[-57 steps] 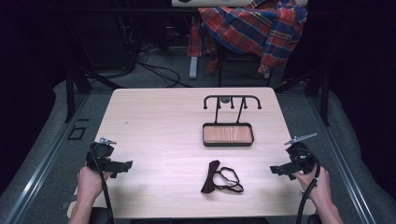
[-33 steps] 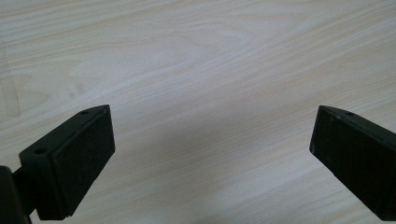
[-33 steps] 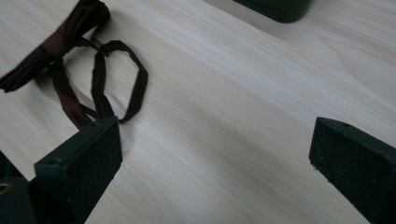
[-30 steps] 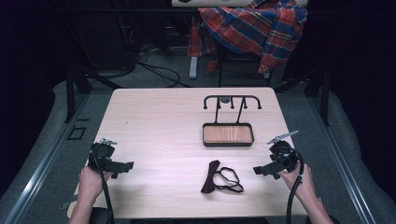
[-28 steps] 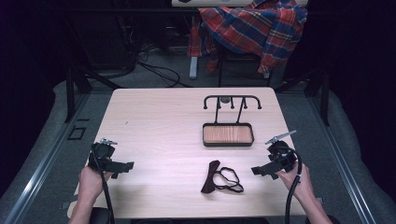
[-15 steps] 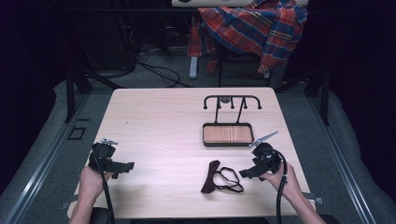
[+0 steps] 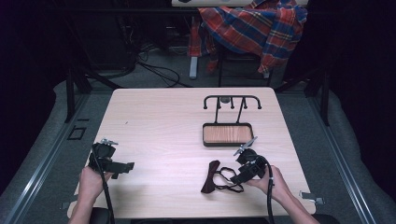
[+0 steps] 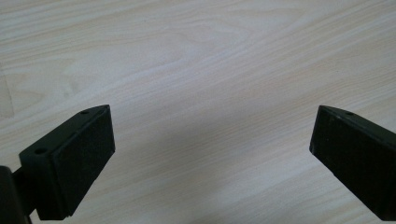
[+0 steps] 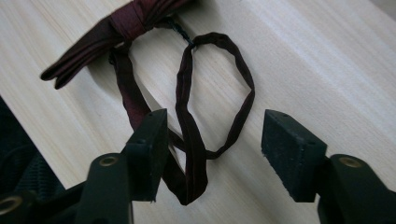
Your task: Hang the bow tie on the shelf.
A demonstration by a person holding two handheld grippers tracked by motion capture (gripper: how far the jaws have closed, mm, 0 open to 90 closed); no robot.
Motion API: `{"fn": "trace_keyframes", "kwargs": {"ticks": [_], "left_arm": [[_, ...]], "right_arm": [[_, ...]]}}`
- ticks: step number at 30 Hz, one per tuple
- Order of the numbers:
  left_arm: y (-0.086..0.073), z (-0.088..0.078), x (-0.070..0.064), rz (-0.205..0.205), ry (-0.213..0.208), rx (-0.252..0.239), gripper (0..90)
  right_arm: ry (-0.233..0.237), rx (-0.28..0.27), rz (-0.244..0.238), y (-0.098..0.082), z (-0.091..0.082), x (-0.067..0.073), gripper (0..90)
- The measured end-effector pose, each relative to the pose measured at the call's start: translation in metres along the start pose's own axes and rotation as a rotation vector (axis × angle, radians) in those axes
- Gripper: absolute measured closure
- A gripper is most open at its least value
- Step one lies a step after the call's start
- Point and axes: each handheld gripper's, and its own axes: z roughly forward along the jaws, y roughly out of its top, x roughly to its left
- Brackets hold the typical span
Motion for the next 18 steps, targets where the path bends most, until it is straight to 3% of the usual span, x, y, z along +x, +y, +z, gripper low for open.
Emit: {"fn": "trace_keyframes", "kwargs": {"ticks": [4, 10, 14, 18], "left_arm": [[0.0, 0.0, 0.0, 0.001, 0.001, 0.003, 0.0], [0.0, 0.0, 0.0, 0.002, 0.001, 0.007, 0.0], [0.0, 0.001, 0.0, 0.003, 0.001, 0.011, 0.0], [0.0, 0.001, 0.0, 0.004, 0.0, 0.014, 0.0]], "right_arm": [[-0.048, 0.039, -0.011, 0.002, 0.007, 0.003, 47.5], [-0.149, 0.067, 0.011, 0.002, 0.009, 0.001, 53.8], [-0.139, 0.065, 0.033, 0.001, 0.01, -0.002, 56.4], [-0.118, 0.08, 0.008, 0.002, 0.012, 0.001, 59.3]]}}
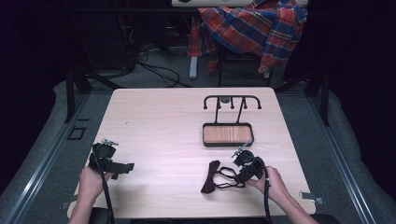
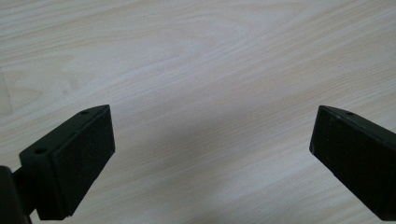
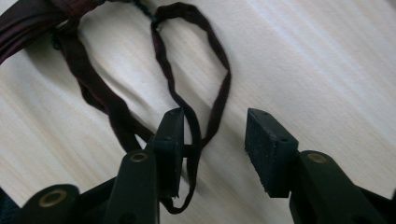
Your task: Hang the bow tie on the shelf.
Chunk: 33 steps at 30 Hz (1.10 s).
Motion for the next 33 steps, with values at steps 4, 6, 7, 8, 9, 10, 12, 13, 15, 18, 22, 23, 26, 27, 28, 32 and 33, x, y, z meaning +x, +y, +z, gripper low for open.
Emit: {"fn": "trace_keyframes", "kwargs": {"ticks": [4, 6, 7, 8, 9, 10, 12, 13, 15, 18, 22, 23, 26, 27, 28, 32, 33], "left_arm": [[0.0, 0.0, 0.0, 0.0, 0.0, 0.002, 0.0], [0.0, 0.0, 0.0, 0.001, 0.001, 0.003, 0.0], [0.0, 0.0, 0.0, 0.002, 0.002, 0.003, 0.0], [0.0, 0.0, 0.0, 0.004, 0.004, 0.003, 0.0], [0.0, -0.001, 0.0, 0.003, 0.006, 0.003, 0.1], [0.0, -0.001, 0.0, 0.005, 0.006, 0.003, 0.0], [0.0, -0.001, 0.001, 0.004, 0.011, -0.001, 0.0], [0.0, -0.001, 0.001, 0.001, 0.012, -0.001, 0.0], [0.0, -0.001, 0.001, 0.001, 0.014, -0.001, 0.0], [0.0, -0.001, 0.0, 0.002, 0.014, -0.002, 0.0], [0.0, -0.001, 0.001, 0.003, 0.015, -0.001, 0.0], [0.0, -0.001, 0.001, 0.003, 0.016, -0.001, 0.0], [0.0, -0.002, 0.001, 0.006, 0.017, 0.001, 0.0], [0.0, -0.002, 0.001, 0.006, 0.018, 0.001, 0.0], [0.0, -0.002, 0.001, 0.008, 0.019, 0.0, 0.0], [0.0, -0.002, 0.001, 0.011, 0.022, -0.002, 0.0], [0.0, -0.002, 0.001, 0.012, 0.022, -0.003, 0.0]], "right_arm": [[-0.009, 0.012, -0.015, 0.0, 0.004, 0.003, 65.2], [-0.011, 0.032, -0.029, 0.0, 0.004, 0.004, 67.6], [-0.007, 0.028, -0.025, 0.0, 0.005, 0.004, 68.1], [-0.017, 0.029, -0.029, 0.0, 0.006, 0.005, 70.0], [-0.02, 0.035, -0.034, 0.001, 0.006, 0.005, 71.9], [-0.03, 0.037, -0.039, 0.001, 0.007, 0.006, 74.0], [-0.041, 0.039, -0.054, 0.001, 0.007, 0.007, 79.1], [-0.043, 0.043, -0.056, 0.001, 0.007, 0.007, 82.4], [-0.038, 0.04, -0.06, 0.001, 0.007, 0.008, 88.0], [-0.058, 0.036, -0.085, 0.001, 0.005, 0.01, 89.1], [-0.082, -0.033, -0.092, 0.001, -0.007, 0.01, 89.4], [-0.08, -0.054, -0.087, 0.001, -0.011, 0.009, 89.5], [-0.107, -0.099, -0.088, 0.0, -0.021, 0.006, 89.4], [-0.118, -0.105, -0.095, 0.0, -0.024, 0.006, 89.4], [-0.134, -0.13, -0.1, -0.001, -0.03, 0.006, 89.4], [-0.158, -0.167, -0.107, -0.002, -0.037, 0.007, 89.4], [-0.167, -0.17, -0.113, -0.002, -0.04, 0.007, 89.5]]}}
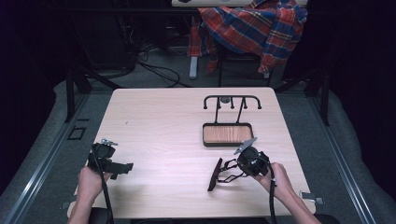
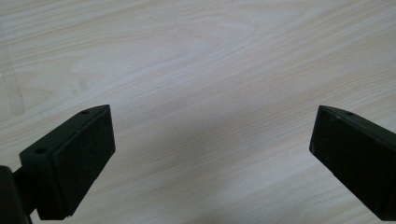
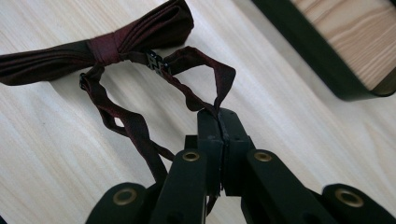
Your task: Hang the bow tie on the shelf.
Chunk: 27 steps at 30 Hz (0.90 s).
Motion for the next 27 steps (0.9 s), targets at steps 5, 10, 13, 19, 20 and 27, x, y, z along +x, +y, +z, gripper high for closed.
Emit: {"fn": "trace_keyframes", "kwargs": {"ticks": [5, 10, 13, 19, 20, 27], "left_arm": [[0.0, -0.001, 0.0, 0.002, 0.003, -0.012, 0.0], [0.0, -0.002, 0.0, 0.007, 0.006, -0.021, 0.0], [0.0, -0.002, 0.0, 0.01, 0.004, -0.025, 0.0], [0.001, -0.002, -0.001, 0.015, 0.003, -0.031, 0.0], [0.001, -0.002, -0.001, 0.02, 0.003, -0.031, 0.0], [0.004, -0.002, -0.003, 0.028, 0.004, -0.039, 0.0]], "right_arm": [[-0.038, -0.059, -0.009, 0.0, -0.011, 0.0, 89.4], [-0.079, -0.105, -0.017, 0.001, -0.023, -0.003, 89.5], [-0.104, -0.115, -0.018, 0.001, -0.027, -0.004, 89.5], [-0.133, -0.145, -0.014, 0.002, -0.038, -0.012, 89.5], [-0.139, -0.144, -0.011, 0.002, -0.039, -0.013, 89.5], [-0.167, -0.181, 0.012, 0.004, -0.054, -0.026, 89.7]]}}
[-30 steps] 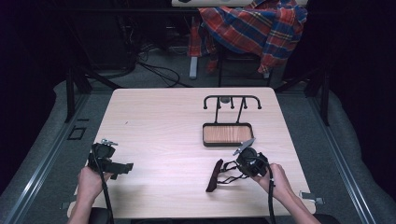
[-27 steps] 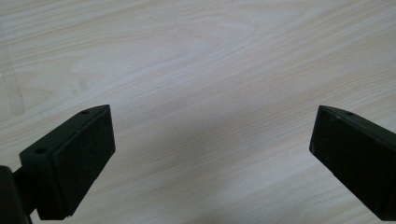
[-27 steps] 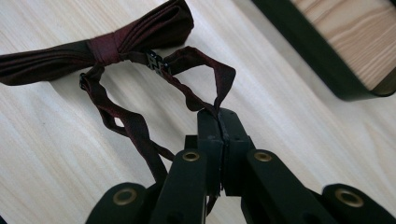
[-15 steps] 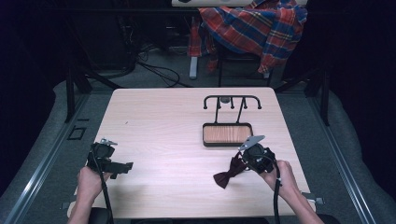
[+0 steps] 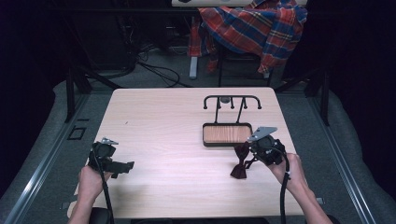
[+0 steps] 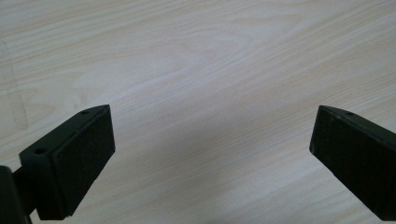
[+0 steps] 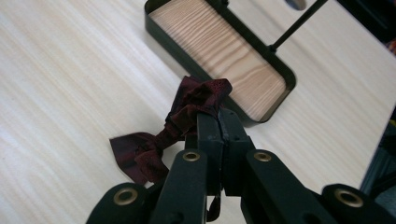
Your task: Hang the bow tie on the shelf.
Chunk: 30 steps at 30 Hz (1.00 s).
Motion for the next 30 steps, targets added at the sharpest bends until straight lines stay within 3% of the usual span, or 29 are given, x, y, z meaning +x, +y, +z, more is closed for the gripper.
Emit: {"fn": "trace_keyframes", "kwargs": {"ticks": [5, 11, 24, 30], "left_arm": [[0.002, -0.004, -0.005, 0.016, 0.01, -0.029, 0.0], [0.0, -0.004, -0.007, 0.013, 0.012, -0.021, 0.0], [0.002, -0.004, -0.006, 0.03, 0.017, -0.017, 0.0], [0.004, -0.002, -0.008, 0.034, 0.018, -0.014, 0.0]], "right_arm": [[-0.018, -0.019, -0.002, 0.002, -0.007, -0.007, 89.7], [-0.034, -0.04, -0.013, 0.009, -0.014, -0.017, 89.6], [-0.057, -0.055, -0.006, 0.017, -0.017, -0.041, 89.7], [-0.049, -0.05, -0.018, 0.021, -0.011, -0.048, 89.6]]}}
